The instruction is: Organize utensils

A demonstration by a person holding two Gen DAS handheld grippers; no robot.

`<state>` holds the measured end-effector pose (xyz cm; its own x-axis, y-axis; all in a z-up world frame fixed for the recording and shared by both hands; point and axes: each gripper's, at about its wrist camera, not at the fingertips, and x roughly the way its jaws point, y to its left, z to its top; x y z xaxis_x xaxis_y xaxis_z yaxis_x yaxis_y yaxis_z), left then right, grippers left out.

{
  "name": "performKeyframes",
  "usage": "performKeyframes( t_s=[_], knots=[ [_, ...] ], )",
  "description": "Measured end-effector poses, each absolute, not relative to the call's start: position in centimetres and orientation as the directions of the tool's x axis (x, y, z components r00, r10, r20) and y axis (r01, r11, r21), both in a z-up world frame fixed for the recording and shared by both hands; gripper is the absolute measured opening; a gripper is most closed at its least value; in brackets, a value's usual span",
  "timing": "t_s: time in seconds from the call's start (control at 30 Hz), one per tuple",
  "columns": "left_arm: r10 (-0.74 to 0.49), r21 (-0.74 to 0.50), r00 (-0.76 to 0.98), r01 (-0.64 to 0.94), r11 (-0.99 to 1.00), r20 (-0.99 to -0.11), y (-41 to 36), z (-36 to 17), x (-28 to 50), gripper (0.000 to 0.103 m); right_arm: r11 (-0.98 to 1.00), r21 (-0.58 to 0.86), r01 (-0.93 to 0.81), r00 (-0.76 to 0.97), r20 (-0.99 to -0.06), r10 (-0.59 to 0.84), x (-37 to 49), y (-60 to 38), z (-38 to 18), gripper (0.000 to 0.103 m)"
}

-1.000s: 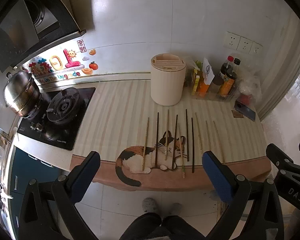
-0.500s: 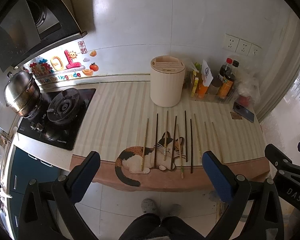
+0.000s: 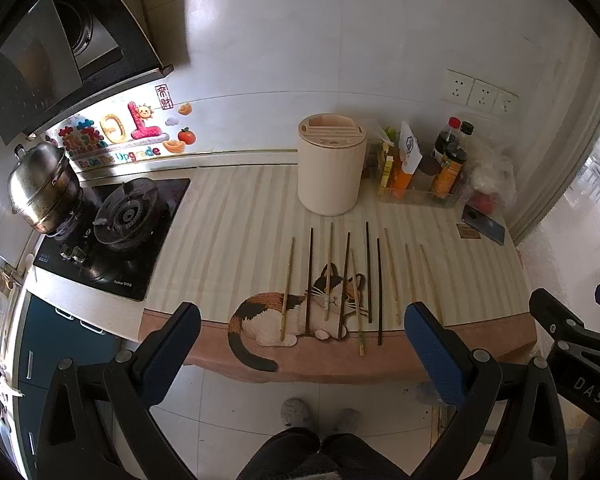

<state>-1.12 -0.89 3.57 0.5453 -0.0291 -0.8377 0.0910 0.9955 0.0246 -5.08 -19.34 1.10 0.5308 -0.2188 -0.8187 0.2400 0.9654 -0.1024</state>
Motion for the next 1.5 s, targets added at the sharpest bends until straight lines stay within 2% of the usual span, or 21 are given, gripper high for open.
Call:
performKeyframes(
  t_s=[0.4,0.57,0.63,0.77,0.93,1.1,1.3,1.33,1.4,1.5],
  knots=[
    [-0.032,0.020,0.551,0.089,0.996,-0.834,-0.9,3.6,-1.5,0.103,0.966,-0.099,0.240,0.535,-0.816,-0.217,-5.3,-19.4,1.0,0.103],
    [0.007,0.074,0.636,0.080,0.994,-0.772,-2.2,3.2,-0.7,0.103,0.966,-0.072,0.248,0.558,-0.805,-0.203,-5.9,-20.4,1.5,0.103],
    [0.038,0.104,0.652,0.063,0.993,-0.757,-2.3,2.3,0.0,0.103,0.966,-0.018,0.256,0.586,-0.792,-0.170,-5.6,-21.5,1.3,0.103],
    [0.036,0.077,0.662,0.033,0.996,-0.749,-2.2,0.2,1.9,0.103,0.968,0.052,0.247,0.603,-0.790,-0.111,-4.2,-23.3,-0.9,0.103],
    [0.105,0.130,0.624,-0.006,0.992,-0.775,-2.1,-4.1,5.3,0.103,0.972,0.090,0.219,0.567,-0.822,-0.051,-0.7,-24.3,-5.6,0.102],
    [0.128,0.120,0.505,-0.049,0.992,-0.854,-0.6,-10.0,9.7,0.103,0.972,0.084,0.219,0.507,-0.861,-0.039,2.9,-24.2,-10.1,0.075],
    [0.093,0.081,0.325,-0.050,0.995,-0.941,1.7,-19.0,14.9,0.101,0.972,0.078,0.220,0.404,-0.915,-0.018,8.5,-23.5,-17.1,0.056],
    [0.077,0.068,0.290,-0.039,0.997,-0.954,1.9,-20.8,15.7,0.099,0.971,0.077,0.225,0.384,-0.923,-0.015,9.2,-23.5,-18.2,0.055],
    [0.047,0.045,0.222,-0.013,0.999,-0.974,1.8,-23.6,16.7,0.081,0.970,0.081,0.229,0.342,-0.940,-0.003,10.9,-23.6,-20.7,0.055],
    [0.002,0.005,0.122,0.028,1.000,-0.993,1.0,-27.5,17.8,0.075,0.971,0.067,0.229,0.244,-0.970,0.009,13.6,-23.3,-25.1,0.053]
  ],
)
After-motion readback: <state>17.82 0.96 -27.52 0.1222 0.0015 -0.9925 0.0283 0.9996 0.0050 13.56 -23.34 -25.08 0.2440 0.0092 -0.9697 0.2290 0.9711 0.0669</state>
